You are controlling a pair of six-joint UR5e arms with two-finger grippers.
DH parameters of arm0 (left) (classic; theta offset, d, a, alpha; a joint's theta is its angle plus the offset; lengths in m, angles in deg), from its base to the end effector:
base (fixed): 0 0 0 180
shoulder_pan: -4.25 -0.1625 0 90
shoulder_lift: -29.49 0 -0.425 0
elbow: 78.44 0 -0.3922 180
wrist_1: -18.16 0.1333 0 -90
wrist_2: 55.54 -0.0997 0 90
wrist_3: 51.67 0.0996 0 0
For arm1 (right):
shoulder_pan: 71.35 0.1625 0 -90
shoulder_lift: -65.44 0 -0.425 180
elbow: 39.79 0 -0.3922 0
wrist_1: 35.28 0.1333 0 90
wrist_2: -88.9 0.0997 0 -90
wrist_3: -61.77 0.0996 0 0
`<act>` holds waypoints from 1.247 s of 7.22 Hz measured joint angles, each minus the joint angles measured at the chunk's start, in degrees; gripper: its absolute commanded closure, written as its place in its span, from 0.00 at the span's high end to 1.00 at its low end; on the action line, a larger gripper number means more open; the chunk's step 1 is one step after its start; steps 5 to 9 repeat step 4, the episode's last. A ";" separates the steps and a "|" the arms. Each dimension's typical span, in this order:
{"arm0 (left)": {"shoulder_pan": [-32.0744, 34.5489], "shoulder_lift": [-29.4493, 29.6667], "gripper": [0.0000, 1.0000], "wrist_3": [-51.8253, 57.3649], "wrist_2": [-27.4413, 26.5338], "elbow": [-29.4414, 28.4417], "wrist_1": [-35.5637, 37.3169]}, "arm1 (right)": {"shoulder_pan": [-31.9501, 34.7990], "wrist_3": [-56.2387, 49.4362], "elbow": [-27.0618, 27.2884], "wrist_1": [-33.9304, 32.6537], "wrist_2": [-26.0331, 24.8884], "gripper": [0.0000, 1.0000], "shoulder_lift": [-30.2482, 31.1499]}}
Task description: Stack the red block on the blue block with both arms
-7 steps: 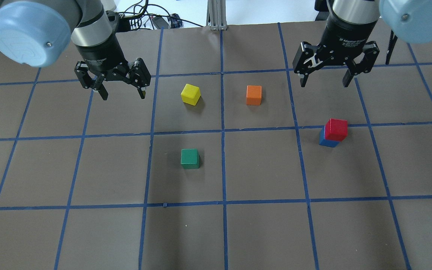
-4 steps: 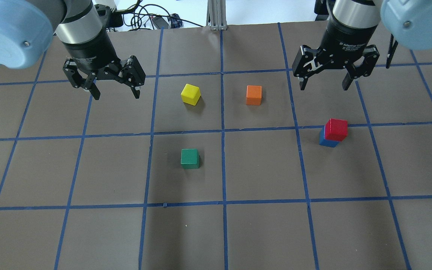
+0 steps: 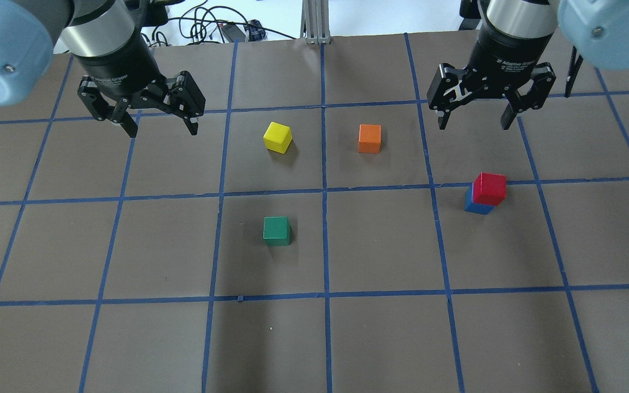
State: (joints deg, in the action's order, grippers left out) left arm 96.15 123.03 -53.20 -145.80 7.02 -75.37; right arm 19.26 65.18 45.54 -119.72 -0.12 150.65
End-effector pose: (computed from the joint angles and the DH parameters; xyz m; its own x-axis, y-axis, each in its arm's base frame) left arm -0.1498 -0.5089 0.4896 -1.0000 0.0067 -0.0057 0.0064 0.9990 0.0440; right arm 0.1405 -0.5156 0.4762 -0.9987 0.0502 -0.0111 0.0489 0.9938 0.0998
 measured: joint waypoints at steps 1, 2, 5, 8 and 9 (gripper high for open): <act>0.10 -0.04 1.00 0.00 -0.13 0.02 0.13 | 0.00 0.06 0.08 0.14 0.00 1.00 0.30; 0.24 -0.06 1.00 -0.03 -0.21 0.05 0.15 | 0.00 0.08 0.24 0.23 0.01 1.00 0.73; 0.39 0.00 1.00 -0.02 -0.26 0.06 0.02 | 0.00 0.15 0.39 0.33 0.32 1.00 1.05; 0.39 0.00 1.00 -0.02 -0.26 0.06 0.02 | 0.00 0.15 0.39 0.33 0.32 1.00 1.05; 0.39 0.00 1.00 -0.02 -0.26 0.06 0.02 | 0.00 0.15 0.39 0.33 0.32 1.00 1.05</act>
